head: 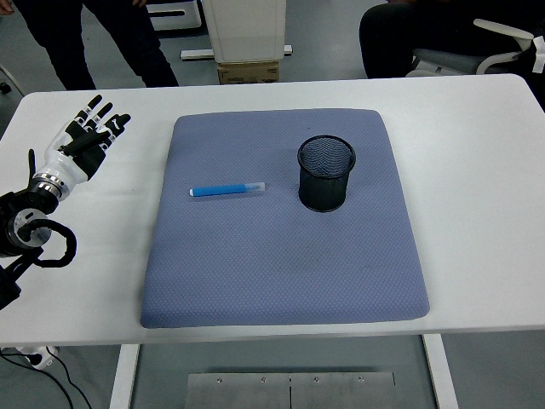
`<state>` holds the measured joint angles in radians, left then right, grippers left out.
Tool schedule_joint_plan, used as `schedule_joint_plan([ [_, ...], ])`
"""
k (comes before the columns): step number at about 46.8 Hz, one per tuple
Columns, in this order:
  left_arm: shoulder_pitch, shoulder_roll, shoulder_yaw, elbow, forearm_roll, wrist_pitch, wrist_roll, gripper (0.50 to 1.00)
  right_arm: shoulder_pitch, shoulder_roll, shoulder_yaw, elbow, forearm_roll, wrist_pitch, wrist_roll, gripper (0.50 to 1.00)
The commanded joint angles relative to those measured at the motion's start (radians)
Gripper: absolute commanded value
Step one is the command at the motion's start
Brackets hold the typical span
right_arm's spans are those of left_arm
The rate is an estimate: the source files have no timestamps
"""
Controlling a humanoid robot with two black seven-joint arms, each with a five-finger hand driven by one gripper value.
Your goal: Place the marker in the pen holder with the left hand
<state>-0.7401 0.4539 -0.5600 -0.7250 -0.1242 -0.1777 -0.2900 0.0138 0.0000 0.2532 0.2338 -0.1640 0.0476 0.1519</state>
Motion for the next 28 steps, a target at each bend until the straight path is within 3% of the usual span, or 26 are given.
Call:
schedule_joint_plan([
  [1, -0.008, -0.004, -0.001, -0.001, -0.002, 0.000, 0.000, 1.000, 0.000, 0.000, 0.001, -0.001, 0.000, 0.000, 0.000, 1.000],
  [28, 0.014, -0.021, -0.014, -0.004, 0.015, -0.022, -0.006, 1.000, 0.000, 0.000, 0.000, 0.001, 0.000, 0.000, 0.000, 1.000],
])
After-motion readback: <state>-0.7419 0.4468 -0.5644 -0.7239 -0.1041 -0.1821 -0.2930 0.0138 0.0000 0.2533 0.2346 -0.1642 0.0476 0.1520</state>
